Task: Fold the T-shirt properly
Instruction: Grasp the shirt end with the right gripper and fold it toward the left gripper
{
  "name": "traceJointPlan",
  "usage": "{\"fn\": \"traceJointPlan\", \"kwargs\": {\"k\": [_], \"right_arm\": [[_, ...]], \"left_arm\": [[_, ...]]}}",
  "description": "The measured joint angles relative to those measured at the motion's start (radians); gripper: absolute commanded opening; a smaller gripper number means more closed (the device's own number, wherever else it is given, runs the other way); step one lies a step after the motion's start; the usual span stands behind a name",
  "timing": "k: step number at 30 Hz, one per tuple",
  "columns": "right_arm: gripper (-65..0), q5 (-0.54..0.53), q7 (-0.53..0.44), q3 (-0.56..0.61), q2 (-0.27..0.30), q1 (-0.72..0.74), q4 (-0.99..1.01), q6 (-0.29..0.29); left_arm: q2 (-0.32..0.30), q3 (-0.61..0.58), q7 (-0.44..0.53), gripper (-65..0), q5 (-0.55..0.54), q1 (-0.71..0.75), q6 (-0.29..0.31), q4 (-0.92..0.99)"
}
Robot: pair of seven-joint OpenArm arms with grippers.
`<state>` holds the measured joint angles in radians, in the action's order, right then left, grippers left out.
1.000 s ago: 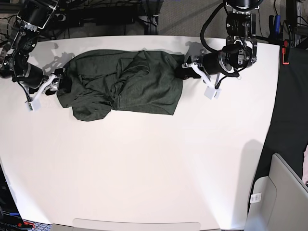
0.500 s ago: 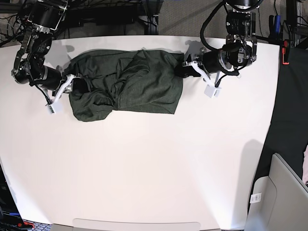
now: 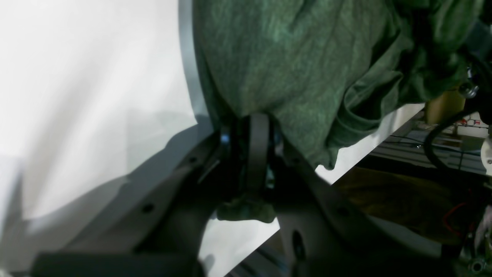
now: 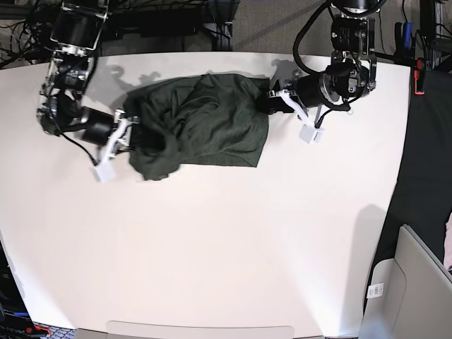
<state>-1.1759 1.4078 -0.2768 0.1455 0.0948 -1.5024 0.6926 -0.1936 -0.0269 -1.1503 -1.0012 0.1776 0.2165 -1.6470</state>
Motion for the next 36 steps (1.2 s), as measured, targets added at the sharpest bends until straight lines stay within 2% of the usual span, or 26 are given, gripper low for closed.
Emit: {"fn": "traceJointPlan", "kwargs": {"k": [5, 10, 17, 22, 24, 27, 29, 33, 36], "right_arm": [[-57.9, 0.015, 0.006, 0.076, -0.041, -0.002, -0.056, 0.000], [-57.9, 0.006, 0.004, 0.177, -0.114, 0.016, -0.060, 0.000], [-57.7, 0.026, 0.005, 0.285, -0.146, 0.035, -0.060, 0.000], [-57.2, 0.114, 0.007, 0.385, -0.144, 0.043, -0.057, -0.001], [-51.9, 0.149, 0.006, 0.418, -0.148, 0.055, -0.057, 0.000], [-39.7, 0.157, 0.004, 0.420, -0.145, 0.057, -0.057, 0.000], [-36.0, 0.162, 0.005, 0.417, -0.135, 0.057, -0.057, 0.000], [-38.1, 0.163, 0.005, 0.411, -0.130, 0.058, -0.062, 0.000], [-38.8, 0.109, 0.006, 0.400, -0.079, 0.058, -0.108, 0.000]], "left_arm": [[-0.003, 0.000, 0.005, -62.5, 0.000, 0.007, 0.000, 0.000], [-0.003, 0.002, 0.012, -62.5, -0.015, 0.015, 0.003, 0.021], [-0.003, 0.003, 0.042, -62.5, -0.038, 0.014, 0.012, 0.053], [-0.002, 0.003, 0.051, -62.5, -0.038, 0.016, 0.012, 0.054], [0.000, 0.003, 0.052, -62.5, -0.038, 0.017, 0.011, 0.053], [0.000, 0.003, 0.052, -62.5, -0.038, 0.017, 0.011, 0.053], [-0.001, 0.003, 0.051, -62.5, -0.038, 0.016, 0.011, 0.052], [-0.001, 0.003, 0.051, -62.5, -0.037, 0.017, 0.010, 0.045], [-0.001, 0.006, 0.051, -62.5, -0.018, 0.036, 0.001, 0.006]]}}
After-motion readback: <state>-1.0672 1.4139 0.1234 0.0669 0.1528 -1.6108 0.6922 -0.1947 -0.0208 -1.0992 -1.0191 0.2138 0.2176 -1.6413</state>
